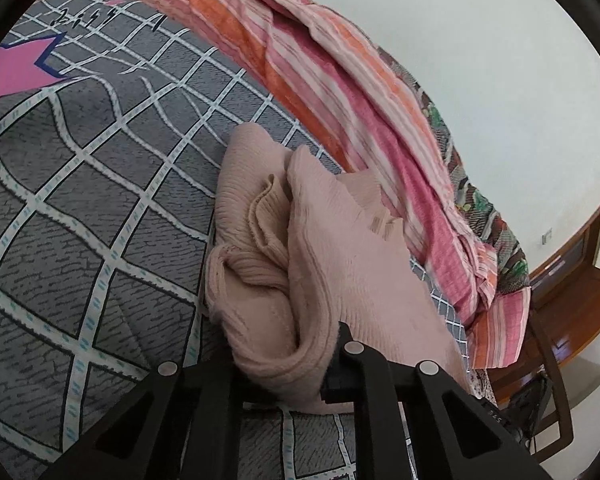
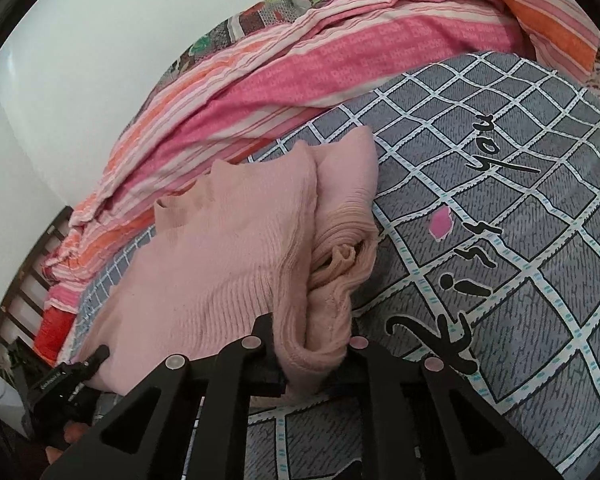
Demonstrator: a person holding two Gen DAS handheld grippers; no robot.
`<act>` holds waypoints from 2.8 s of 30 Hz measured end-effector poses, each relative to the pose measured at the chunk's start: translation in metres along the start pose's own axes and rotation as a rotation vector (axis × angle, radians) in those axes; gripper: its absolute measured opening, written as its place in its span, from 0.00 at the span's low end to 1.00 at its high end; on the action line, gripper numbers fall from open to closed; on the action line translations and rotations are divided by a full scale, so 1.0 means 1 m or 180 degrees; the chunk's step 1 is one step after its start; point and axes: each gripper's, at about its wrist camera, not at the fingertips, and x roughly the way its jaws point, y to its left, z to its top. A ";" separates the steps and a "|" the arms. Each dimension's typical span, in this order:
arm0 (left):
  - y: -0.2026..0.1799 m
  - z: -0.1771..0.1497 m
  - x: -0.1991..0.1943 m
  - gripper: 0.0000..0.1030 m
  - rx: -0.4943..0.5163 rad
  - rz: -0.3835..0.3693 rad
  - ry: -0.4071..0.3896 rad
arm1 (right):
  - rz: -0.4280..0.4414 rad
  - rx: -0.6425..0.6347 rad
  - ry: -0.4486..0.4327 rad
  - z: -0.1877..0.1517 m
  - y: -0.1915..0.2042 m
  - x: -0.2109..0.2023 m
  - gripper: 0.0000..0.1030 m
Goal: Fold small clothes
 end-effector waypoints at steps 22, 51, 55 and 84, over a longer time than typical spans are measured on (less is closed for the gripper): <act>-0.008 -0.078 -0.124 0.11 0.0176 0.0006 0.0139 | 0.0283 0.0070 0.0239 -0.061 0.000 -0.124 0.09; -0.050 0.010 -0.046 0.34 0.1227 0.0805 0.0491 | -0.0512 -0.0847 0.0275 0.005 0.043 -0.062 0.41; -0.041 0.020 -0.022 0.34 0.1151 0.0809 0.0624 | -0.0526 -0.0745 0.0454 0.015 0.038 -0.034 0.41; 0.058 0.047 -0.076 0.30 0.0919 0.1252 -0.0015 | -0.0462 -0.1657 0.0922 -0.056 0.162 0.013 0.40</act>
